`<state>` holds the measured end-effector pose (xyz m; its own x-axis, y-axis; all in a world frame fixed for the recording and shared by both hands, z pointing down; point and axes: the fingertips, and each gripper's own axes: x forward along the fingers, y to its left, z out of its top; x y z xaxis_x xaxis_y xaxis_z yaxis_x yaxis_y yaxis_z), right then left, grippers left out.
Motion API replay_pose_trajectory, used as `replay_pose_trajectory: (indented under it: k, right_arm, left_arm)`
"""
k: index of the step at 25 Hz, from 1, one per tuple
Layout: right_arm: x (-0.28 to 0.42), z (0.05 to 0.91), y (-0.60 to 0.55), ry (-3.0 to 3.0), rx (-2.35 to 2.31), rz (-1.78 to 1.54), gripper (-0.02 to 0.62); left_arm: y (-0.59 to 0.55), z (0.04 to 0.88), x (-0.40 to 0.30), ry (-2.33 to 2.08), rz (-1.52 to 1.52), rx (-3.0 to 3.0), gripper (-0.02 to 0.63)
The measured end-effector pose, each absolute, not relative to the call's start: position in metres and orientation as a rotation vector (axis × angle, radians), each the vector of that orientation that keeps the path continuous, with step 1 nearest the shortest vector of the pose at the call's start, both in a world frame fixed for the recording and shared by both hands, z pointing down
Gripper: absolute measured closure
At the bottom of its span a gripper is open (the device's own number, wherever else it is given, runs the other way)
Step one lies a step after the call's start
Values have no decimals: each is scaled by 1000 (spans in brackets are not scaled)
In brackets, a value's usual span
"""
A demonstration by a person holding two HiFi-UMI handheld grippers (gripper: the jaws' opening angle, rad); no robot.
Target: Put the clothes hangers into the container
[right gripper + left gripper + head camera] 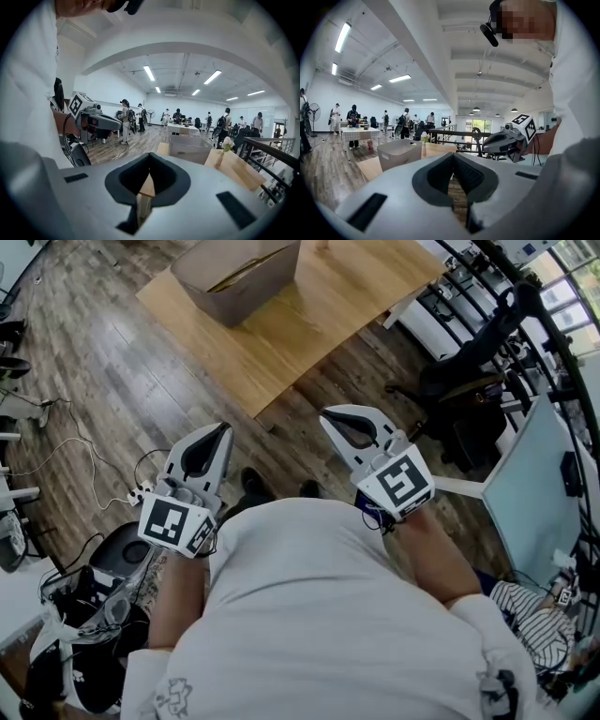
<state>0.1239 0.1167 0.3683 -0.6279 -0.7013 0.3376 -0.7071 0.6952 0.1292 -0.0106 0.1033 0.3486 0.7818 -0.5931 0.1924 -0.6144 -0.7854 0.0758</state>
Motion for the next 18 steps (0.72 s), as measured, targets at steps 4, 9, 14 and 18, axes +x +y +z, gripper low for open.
replay_pose_trajectory:
  k: [4,9,14,18]
  right_arm:
    - [138,368,136,-2557,1085,27,589]
    - [151,368,156,-2569,1077,29,589]
    - [161,374,173,-2568,1073,40,589]
    - [163,376,184,-2574,1076,48,589]
  left_arm:
    - [121,347,6,-984,256,2843,600]
    - [137,343,22,-999,256,2852,600]
    - [148,344,28,-1014,247,2845,600]
    - [154,343,29,-1027,244,2840,600]
